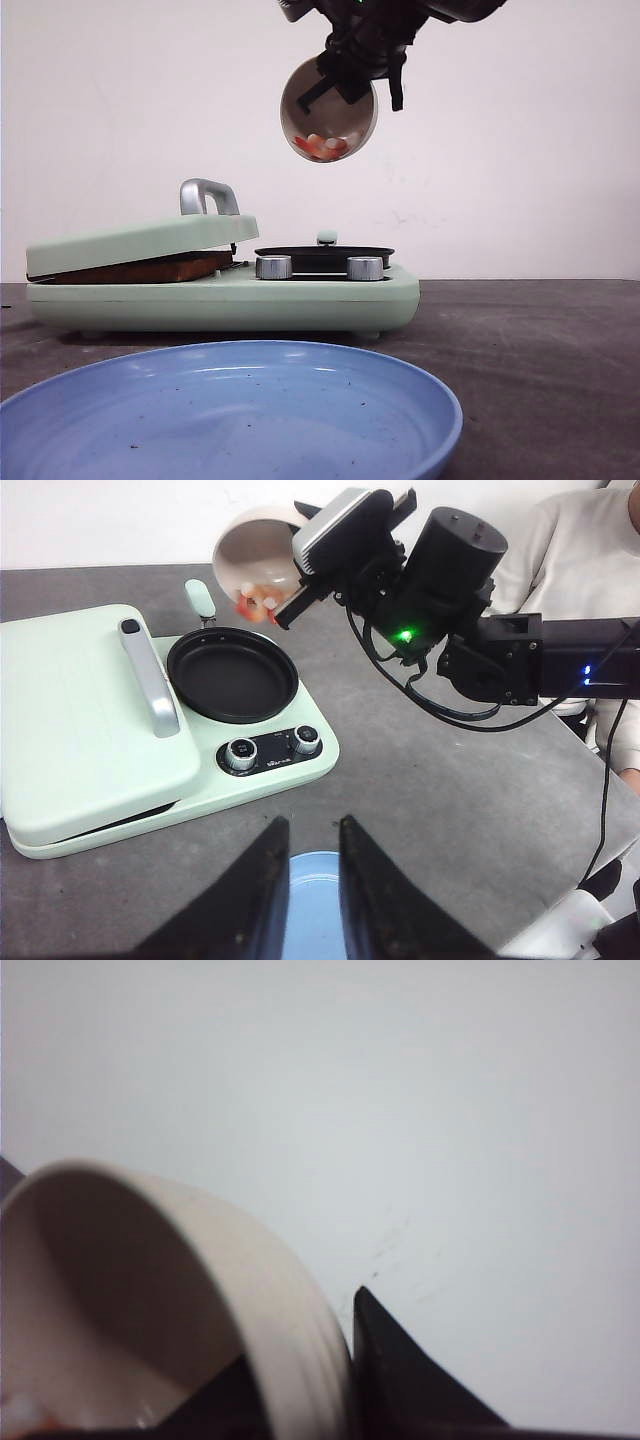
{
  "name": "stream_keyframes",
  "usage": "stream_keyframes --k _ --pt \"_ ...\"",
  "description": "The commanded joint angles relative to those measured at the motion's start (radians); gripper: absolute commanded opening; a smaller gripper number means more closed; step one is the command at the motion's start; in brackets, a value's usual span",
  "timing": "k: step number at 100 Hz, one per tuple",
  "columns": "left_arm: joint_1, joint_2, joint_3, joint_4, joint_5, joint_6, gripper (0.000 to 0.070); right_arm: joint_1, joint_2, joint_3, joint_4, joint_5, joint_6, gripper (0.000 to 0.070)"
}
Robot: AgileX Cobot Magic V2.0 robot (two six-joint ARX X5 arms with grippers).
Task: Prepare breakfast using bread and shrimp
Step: 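Tilt the bowl with the right gripper to pour shrimp into the pan, then carry the empty bowl back and set it on the table with the right gripper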
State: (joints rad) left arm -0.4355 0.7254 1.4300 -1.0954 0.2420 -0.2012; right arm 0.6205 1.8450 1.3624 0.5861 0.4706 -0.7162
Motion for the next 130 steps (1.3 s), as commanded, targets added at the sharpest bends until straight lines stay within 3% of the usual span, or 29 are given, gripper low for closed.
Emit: stream_keyframes --k 1,39,49,57,66,74,81,87,91,102,112,130 --pt "-0.009 0.005 0.018 0.009 0.006 0.003 0.0003 0.008 0.018 0.048 0.02 0.0 -0.087 0.0" --pt "-0.025 0.005 0.018 0.003 0.006 0.003 0.0003 0.006 0.018 0.084 0.013 0.006 -0.095 0.0" --pt "-0.025 0.005 0.018 0.005 0.005 0.003 0.0003 0.006 0.016 0.089 -0.034 0.058 0.071 0.0" --pt "-0.025 0.005 0.018 0.015 0.005 0.007 0.0003 -0.004 -0.01 0.118 -0.243 0.078 0.295 0.0004" --pt "-0.025 0.005 0.018 0.021 0.005 0.015 0.0003 -0.053 -0.035 0.185 -0.558 -0.034 0.605 0.0004" --pt "-0.025 0.005 0.018 0.035 0.002 0.03 0.0003 -0.124 -0.037 0.269 -0.825 -0.257 0.84 0.0004" --pt "-0.025 0.005 0.018 0.056 0.002 0.032 0.0003 -0.192 -0.037 0.315 -0.971 -0.449 0.946 0.0004" --pt "-0.025 0.005 0.018 0.074 0.002 0.032 0.0004 -0.249 -0.037 0.328 -1.054 -0.609 0.962 0.0003" --pt "-0.025 0.005 0.018 0.084 0.002 0.032 0.0003 -0.282 -0.037 0.328 -1.107 -0.67 0.945 0.0003" --pt "-0.025 0.006 0.018 0.098 0.002 0.032 0.0003 -0.373 -0.037 0.319 -1.267 -0.638 0.888 0.0003" --pt "-0.025 0.006 0.018 0.097 0.002 0.031 0.0003 -0.451 -0.037 0.273 -1.312 -0.64 0.888 0.0003" --pt "-0.025 0.006 0.018 0.091 0.002 0.024 0.0003 -0.56 -0.037 0.149 -1.312 -0.743 0.888 0.0003"
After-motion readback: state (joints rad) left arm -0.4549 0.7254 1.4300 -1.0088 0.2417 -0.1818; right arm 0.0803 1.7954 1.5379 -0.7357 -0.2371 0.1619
